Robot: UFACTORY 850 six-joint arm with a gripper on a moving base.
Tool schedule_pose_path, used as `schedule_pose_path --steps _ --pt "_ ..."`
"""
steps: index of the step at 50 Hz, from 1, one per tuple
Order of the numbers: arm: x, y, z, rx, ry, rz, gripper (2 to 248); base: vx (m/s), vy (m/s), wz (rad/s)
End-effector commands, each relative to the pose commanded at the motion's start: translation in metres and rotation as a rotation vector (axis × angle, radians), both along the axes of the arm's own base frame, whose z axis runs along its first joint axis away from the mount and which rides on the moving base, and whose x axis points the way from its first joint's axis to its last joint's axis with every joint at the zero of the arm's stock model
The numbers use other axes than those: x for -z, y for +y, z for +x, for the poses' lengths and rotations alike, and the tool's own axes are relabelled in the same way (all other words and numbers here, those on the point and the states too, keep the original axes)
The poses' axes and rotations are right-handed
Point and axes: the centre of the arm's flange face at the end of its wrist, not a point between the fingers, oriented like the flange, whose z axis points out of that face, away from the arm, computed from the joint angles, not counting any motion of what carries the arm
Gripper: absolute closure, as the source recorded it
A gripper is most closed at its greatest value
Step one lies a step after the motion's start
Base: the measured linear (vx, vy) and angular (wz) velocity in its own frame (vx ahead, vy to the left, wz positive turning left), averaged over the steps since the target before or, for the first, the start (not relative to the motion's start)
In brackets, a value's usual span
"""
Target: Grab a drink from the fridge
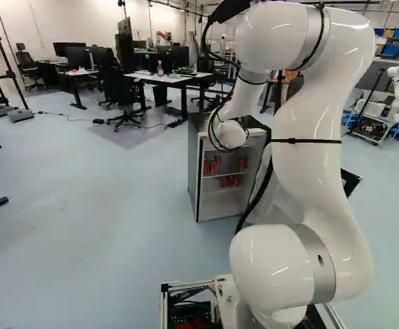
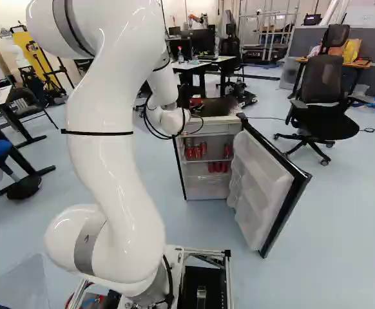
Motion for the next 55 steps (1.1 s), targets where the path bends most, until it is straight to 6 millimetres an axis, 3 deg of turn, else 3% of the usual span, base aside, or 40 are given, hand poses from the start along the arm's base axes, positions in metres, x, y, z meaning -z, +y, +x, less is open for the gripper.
schedule_pose_path --steps 55 --pt "0.0019 0.0000 0.0001 0.000 0.003 0.000 151 0.000 0.000 0.000"
